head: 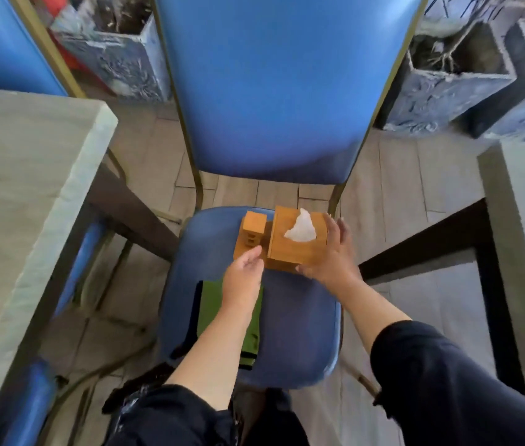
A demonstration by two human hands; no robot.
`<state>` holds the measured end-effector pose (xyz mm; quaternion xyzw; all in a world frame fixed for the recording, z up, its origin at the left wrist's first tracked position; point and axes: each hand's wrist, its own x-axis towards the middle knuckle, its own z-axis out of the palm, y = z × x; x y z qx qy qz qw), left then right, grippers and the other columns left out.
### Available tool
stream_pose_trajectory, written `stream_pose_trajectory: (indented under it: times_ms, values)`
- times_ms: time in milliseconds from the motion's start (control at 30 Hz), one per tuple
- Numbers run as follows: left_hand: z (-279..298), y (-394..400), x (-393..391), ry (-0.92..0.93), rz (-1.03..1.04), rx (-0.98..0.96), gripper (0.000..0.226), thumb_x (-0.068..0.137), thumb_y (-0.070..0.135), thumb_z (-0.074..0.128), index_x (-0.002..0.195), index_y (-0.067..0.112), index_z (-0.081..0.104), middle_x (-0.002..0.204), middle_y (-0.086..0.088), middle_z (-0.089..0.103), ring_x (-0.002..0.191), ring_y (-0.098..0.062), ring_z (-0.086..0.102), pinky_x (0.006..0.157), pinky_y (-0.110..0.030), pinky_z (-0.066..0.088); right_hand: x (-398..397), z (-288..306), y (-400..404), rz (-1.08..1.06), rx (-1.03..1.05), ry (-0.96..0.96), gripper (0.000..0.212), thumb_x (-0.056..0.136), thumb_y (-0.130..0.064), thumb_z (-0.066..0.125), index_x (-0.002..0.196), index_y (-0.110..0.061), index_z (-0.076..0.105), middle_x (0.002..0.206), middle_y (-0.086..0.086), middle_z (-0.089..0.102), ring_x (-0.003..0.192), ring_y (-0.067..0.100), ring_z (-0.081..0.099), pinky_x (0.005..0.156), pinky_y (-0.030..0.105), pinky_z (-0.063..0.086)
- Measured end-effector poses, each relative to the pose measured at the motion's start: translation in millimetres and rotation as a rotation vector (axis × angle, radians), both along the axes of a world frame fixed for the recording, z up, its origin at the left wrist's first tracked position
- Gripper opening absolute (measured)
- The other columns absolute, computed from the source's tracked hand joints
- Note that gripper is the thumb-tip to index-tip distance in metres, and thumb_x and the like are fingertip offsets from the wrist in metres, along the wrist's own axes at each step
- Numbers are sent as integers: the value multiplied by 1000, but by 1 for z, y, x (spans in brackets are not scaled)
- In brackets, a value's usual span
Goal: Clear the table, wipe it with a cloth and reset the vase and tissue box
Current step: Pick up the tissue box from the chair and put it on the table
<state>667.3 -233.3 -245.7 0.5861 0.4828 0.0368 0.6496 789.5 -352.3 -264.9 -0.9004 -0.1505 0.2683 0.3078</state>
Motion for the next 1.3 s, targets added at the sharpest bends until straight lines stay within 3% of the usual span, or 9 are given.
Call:
stream_pose_trajectory:
  times_ms: [133,333,533,733,1067,1300]
  values:
    - [-33,-1,28,44,-30,68,37,93,26,55,130,21,55,120,9,58,107,-4,51,93,-22,39,33,-36,4,195,-61,7,128,58,-33,89,146,-41,-4,155,-5,-28,146,33,8,107,50,34]
    - [-56,-3,39,44,-10,126,37,89,31,61,124,19,62,121,5,65,112,-10,58,99,-29,45,39,-58,3,227,41,-79,116,56,-33,89,141,-39,11,153,-4,-10,139,33,20,102,47,41]
    - [-45,-3,35,40,41,100,34,89,29,62,122,21,64,118,6,67,109,-8,59,99,-32,47,31,-50,0,183,120,-100,115,54,-30,90,142,-35,17,152,-4,0,137,28,20,96,34,37]
    - [7,11,2,-48,81,108,34,88,27,64,121,20,64,107,13,65,101,-2,58,92,-22,46,-6,7,9,113,190,-153,116,51,-33,91,143,-33,20,152,-3,3,137,24,21,99,37,41]
    - [132,31,-128,-182,54,222,35,87,28,65,121,18,64,105,10,64,100,-4,59,86,-18,43,-145,143,23,55,280,-266,112,50,-30,89,143,-25,28,149,6,10,136,24,20,102,25,26]
    - [197,47,-256,-251,2,334,32,87,29,64,118,19,66,107,13,63,102,-3,57,90,-21,44,-283,205,33,-12,318,-331,111,53,-35,90,143,-29,26,148,1,11,132,23,26,98,32,38]
